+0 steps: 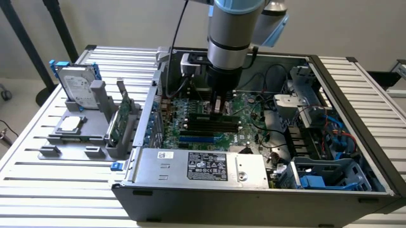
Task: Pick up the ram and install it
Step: 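Insert the ram into the slot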
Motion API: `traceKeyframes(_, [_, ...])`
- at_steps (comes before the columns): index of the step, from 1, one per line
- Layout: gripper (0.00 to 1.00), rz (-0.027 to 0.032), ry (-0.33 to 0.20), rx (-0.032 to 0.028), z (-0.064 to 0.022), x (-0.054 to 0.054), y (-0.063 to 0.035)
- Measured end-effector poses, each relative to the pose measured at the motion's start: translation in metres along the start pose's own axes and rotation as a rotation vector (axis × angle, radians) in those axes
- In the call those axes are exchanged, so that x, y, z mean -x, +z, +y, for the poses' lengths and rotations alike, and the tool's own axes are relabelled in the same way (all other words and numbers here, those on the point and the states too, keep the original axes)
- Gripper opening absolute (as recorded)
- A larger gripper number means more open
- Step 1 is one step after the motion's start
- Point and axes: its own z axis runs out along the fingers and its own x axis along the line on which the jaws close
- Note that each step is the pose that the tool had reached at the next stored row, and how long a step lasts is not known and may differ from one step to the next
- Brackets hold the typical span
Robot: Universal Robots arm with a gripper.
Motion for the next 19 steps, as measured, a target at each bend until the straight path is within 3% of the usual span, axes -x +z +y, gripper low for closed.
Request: traceKeyframes(19, [0.14,0.0004,-0.008,0.0002,-0.0002,-0.0025,0.0064])
